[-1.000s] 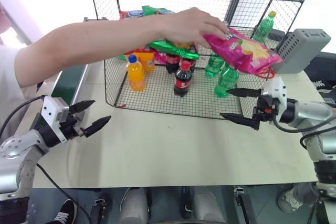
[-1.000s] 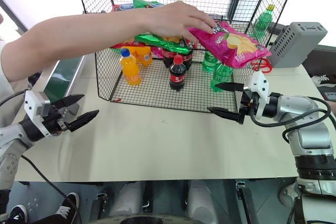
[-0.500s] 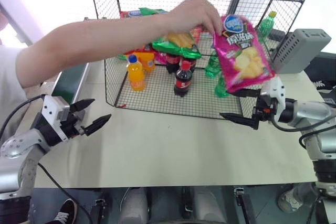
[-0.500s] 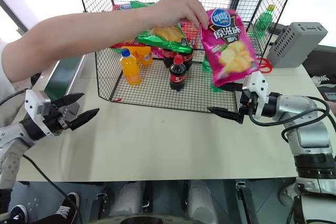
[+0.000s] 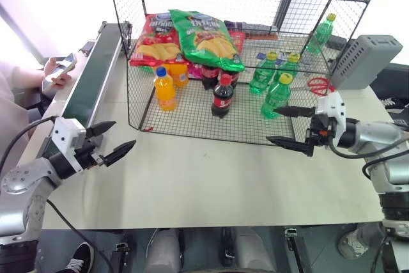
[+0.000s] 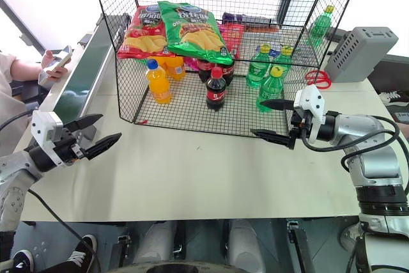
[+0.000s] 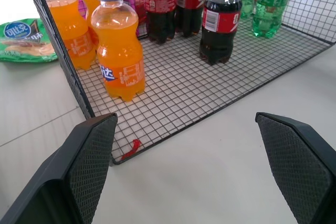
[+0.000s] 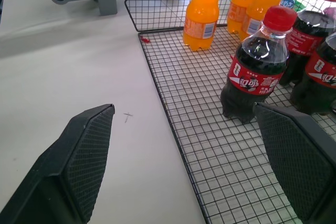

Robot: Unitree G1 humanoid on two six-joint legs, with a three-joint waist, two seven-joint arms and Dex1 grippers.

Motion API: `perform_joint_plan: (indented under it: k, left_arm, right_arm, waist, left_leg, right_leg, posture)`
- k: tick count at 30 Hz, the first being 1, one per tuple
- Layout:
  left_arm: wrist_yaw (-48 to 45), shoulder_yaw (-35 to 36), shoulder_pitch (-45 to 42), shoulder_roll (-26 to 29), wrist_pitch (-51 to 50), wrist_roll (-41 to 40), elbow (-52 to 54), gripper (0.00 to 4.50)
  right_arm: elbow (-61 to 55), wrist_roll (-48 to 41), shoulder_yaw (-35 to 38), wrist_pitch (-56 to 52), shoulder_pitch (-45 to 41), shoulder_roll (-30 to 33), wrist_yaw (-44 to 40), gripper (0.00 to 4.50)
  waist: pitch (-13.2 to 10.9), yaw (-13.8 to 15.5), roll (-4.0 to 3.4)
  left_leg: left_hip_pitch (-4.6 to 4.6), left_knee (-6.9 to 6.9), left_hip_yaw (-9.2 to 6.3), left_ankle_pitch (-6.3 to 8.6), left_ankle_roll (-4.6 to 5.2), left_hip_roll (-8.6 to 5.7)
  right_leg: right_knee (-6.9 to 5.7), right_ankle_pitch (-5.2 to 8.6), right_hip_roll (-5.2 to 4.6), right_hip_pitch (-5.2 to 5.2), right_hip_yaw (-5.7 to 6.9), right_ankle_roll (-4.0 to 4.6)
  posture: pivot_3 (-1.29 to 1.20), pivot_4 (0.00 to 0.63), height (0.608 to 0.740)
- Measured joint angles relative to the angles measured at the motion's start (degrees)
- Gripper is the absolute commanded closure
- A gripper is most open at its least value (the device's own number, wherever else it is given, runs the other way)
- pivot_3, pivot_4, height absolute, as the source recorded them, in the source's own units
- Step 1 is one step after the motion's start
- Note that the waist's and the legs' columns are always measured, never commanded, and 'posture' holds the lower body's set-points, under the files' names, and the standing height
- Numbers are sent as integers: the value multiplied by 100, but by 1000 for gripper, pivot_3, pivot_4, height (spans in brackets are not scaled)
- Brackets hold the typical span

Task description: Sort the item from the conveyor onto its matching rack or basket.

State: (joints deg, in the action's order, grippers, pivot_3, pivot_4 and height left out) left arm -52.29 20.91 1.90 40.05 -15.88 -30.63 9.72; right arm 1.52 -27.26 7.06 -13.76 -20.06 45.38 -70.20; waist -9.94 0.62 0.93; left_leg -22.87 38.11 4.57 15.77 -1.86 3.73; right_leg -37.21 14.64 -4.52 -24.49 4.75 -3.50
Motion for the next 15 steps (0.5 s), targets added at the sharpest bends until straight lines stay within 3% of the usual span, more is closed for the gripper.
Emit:
perform_joint_plan:
  k: [15]
  left_arm:
    - [-4, 7, 11, -12, -21, -6, 14, 0]
  right_arm:
    - [0, 3, -71, -9, -70, -54, -51, 95]
  waist:
    - [0, 0, 0]
  left_leg:
    - [0, 0, 0, 0, 0, 0]
  right_leg:
    - [0, 0, 0, 0, 0, 0]
  posture:
    - [0, 150, 740]
